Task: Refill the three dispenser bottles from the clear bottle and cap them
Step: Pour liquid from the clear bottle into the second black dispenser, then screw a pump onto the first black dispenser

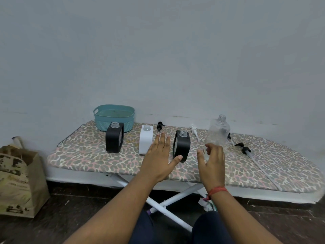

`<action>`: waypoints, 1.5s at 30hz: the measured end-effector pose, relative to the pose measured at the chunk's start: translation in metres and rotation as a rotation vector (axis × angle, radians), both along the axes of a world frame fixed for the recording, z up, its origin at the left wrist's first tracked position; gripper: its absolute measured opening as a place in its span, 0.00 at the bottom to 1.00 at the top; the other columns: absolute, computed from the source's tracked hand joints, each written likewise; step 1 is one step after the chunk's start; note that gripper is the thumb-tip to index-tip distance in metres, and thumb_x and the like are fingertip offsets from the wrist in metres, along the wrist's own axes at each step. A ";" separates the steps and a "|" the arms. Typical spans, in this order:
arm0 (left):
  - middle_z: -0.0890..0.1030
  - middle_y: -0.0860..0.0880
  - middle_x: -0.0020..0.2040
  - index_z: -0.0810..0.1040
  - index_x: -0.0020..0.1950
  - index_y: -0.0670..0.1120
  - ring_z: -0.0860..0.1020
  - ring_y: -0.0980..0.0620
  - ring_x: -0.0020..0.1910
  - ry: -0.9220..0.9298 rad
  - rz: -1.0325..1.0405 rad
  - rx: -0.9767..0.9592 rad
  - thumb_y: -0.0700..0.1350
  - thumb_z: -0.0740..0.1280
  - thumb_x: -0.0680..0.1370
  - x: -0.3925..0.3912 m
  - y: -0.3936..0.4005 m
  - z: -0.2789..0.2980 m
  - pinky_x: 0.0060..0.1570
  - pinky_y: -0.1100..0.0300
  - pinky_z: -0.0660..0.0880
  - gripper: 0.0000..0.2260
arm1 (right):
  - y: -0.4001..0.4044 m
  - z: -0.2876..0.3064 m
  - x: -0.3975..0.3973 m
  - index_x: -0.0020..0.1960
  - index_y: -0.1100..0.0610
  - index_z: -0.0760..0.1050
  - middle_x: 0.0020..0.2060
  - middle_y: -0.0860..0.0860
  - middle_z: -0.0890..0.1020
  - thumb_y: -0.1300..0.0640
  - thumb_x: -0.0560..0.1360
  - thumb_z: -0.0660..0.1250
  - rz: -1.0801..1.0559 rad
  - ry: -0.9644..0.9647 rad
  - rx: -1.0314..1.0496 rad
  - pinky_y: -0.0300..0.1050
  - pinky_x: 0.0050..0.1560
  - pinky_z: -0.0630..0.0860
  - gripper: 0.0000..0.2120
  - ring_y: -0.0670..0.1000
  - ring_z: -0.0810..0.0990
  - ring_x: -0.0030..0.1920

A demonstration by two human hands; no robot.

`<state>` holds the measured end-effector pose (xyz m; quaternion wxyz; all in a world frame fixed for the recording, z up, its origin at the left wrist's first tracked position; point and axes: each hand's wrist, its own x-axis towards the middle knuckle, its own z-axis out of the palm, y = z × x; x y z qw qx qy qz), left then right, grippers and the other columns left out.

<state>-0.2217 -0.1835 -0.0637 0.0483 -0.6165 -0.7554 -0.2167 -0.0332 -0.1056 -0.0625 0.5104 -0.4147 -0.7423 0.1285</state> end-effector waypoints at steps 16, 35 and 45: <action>0.44 0.45 0.84 0.44 0.84 0.45 0.40 0.49 0.83 0.114 0.242 0.216 0.70 0.42 0.80 -0.098 -0.054 0.023 0.81 0.47 0.41 0.40 | 0.006 0.088 -0.098 0.58 0.55 0.74 0.54 0.50 0.75 0.54 0.79 0.65 0.209 -0.250 0.076 0.50 0.55 0.76 0.09 0.52 0.75 0.56; 0.37 0.59 0.83 0.31 0.78 0.63 0.42 0.60 0.82 -0.447 0.410 0.445 0.61 0.69 0.78 -0.159 -0.050 -0.015 0.75 0.56 0.55 0.48 | 0.156 0.082 -0.280 0.56 0.61 0.77 0.46 0.55 0.80 0.58 0.77 0.65 0.192 -1.266 -0.383 0.43 0.37 0.72 0.10 0.53 0.79 0.39; 0.63 0.55 0.81 0.47 0.85 0.54 0.67 0.54 0.77 -0.633 0.400 0.466 0.52 0.70 0.80 -0.159 -0.048 -0.025 0.71 0.55 0.70 0.41 | 0.187 0.063 -0.323 0.31 0.60 0.75 0.30 0.54 0.78 0.63 0.74 0.67 0.150 -1.516 -0.311 0.49 0.50 0.82 0.12 0.57 0.79 0.37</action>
